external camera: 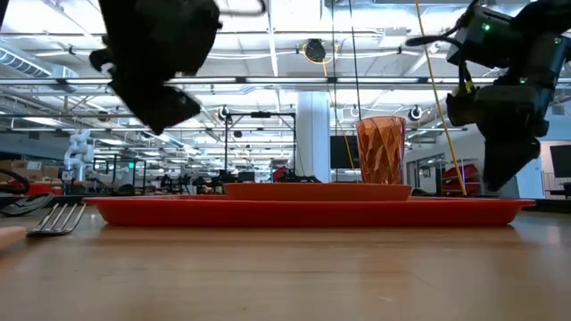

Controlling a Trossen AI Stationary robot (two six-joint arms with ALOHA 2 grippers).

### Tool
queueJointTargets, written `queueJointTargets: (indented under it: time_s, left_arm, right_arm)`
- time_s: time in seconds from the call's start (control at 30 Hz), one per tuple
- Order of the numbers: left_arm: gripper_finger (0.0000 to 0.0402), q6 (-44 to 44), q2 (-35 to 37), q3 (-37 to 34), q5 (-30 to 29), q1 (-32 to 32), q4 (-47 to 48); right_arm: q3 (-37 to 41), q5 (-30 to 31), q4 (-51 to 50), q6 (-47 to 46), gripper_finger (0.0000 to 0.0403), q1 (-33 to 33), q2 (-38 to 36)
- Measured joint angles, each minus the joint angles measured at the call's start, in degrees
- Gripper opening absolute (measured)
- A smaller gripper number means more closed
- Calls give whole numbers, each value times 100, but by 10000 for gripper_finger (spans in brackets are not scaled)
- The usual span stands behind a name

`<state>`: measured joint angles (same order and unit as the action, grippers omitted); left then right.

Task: Pick and place plate/cup/fork/spoon on tray
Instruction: Move the red tray to the center of the table

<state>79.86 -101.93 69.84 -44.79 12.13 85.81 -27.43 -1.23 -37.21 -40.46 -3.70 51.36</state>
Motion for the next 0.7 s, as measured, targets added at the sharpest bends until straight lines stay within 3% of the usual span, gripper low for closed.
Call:
queueJointTargets:
  time_s: [0.2, 0.43, 0.53, 0.7]
  left_arm:
    - [152, -714, -2, -368, 776, 5, -283]
    - [152, -1690, -2, -387, 970, -103, -967]
    - [152, -1788, -2, -387, 1250, -210, -1257]
    - [152, -1543, -2, -387, 2231, -415, -1216]
  right_arm:
    - [1, -292, 1146, 672, 164, -84, -293]
    - [-208, -1148, 2904, 1705, 164, -157, -792]
    - [-323, -1440, 3343, 1917, 164, -155, -944]
    - [-678, -1853, 3715, 2431, 164, -110, -1058]
